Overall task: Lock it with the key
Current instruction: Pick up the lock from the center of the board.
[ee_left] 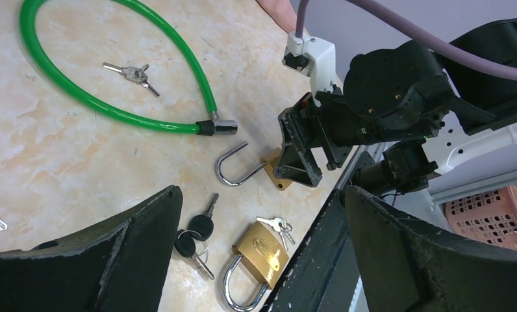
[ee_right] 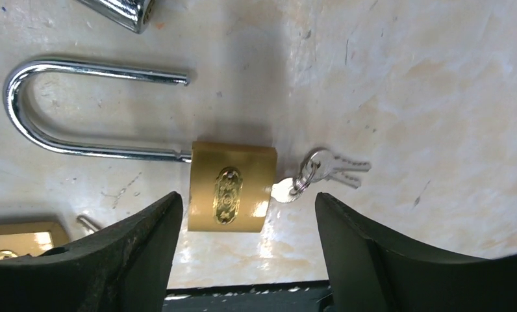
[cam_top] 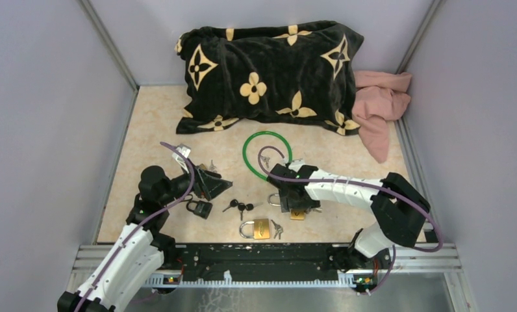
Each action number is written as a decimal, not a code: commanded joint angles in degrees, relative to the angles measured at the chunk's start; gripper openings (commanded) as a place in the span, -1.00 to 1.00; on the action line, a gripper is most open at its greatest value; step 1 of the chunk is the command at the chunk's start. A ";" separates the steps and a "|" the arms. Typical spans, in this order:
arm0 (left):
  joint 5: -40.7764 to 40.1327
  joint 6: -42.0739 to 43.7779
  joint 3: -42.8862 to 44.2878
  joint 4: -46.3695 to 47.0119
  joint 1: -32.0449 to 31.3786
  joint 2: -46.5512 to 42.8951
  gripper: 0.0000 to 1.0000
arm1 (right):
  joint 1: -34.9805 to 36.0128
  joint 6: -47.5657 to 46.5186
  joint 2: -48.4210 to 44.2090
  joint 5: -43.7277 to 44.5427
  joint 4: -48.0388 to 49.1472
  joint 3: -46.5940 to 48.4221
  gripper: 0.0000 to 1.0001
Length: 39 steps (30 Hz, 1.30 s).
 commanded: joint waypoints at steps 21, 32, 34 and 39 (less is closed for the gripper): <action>2.99 5.15 1.47 1.06 0.36 -0.35 0.97 | 1.05 16.52 0.63 -3.09 6.34 -6.10 -1.00; 7.41 72.00 17.47 -24.39 -17.14 8.94 0.59 | 1.74 3.09 -17.56 2.30 13.09 0.13 -1.00; 5.24 76.67 19.93 -28.12 -20.49 11.95 0.65 | 2.36 2.55 -19.23 1.93 15.79 0.40 -1.00; 0.00 82.81 21.61 -28.81 -25.68 17.26 0.75 | 5.92 0.21 -18.36 0.83 21.47 3.36 -1.00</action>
